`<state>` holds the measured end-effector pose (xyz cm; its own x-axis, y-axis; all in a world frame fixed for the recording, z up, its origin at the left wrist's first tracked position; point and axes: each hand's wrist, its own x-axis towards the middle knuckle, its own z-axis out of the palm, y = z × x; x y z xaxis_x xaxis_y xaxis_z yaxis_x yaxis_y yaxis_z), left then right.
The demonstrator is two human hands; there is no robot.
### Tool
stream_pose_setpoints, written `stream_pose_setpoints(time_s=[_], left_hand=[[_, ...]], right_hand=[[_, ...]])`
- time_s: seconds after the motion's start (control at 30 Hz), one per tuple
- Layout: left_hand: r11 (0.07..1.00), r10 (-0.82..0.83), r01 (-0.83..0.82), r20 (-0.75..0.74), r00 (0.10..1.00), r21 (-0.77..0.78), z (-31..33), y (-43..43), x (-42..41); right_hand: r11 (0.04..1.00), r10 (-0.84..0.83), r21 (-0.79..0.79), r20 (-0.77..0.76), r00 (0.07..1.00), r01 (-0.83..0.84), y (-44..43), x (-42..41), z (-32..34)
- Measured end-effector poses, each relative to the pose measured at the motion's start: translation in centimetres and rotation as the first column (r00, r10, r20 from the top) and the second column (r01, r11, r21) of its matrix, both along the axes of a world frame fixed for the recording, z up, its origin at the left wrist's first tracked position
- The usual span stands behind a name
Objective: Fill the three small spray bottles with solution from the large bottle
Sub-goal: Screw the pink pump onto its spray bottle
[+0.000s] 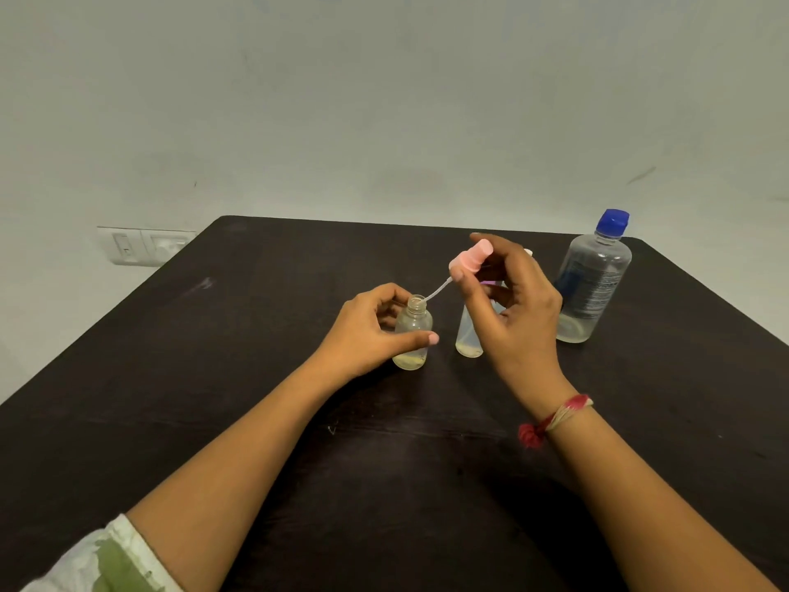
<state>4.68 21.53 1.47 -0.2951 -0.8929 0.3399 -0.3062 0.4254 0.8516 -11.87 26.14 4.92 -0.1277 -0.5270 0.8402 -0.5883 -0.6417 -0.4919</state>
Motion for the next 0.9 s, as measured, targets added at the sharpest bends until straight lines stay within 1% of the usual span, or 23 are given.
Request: stream_pose_setpoints(time_s=[0.2, 0.33, 0.53, 0.9], left_hand=[[0.997, -0.068, 0.068, -0.004, 0.998, 0.036, 0.0, 0.4, -0.5], [0.997, -0.067, 0.067, -0.001, 0.998, 0.040, 0.2, 0.5, -0.4], [0.996, -0.075, 0.075, -0.005, 0.997, 0.043, 0.3, 0.6, -0.3], [0.997, -0.068, 0.069, -0.015, 0.998, 0.032, 0.4, 0.7, -0.4]], right_hand=[[0.996, 0.067, 0.067, -0.059, 0.996, -0.063, 0.0, 0.3, -0.4], [0.990, 0.097, 0.109, -0.059, 0.993, -0.090, 0.0, 0.6, -0.7], [0.967, 0.147, 0.223, -0.090, 0.985, -0.124, -0.1, 0.9, -1.3], [0.956, 0.179, 0.252, -0.108, 0.978, -0.148, -0.1, 1.1, -1.6]])
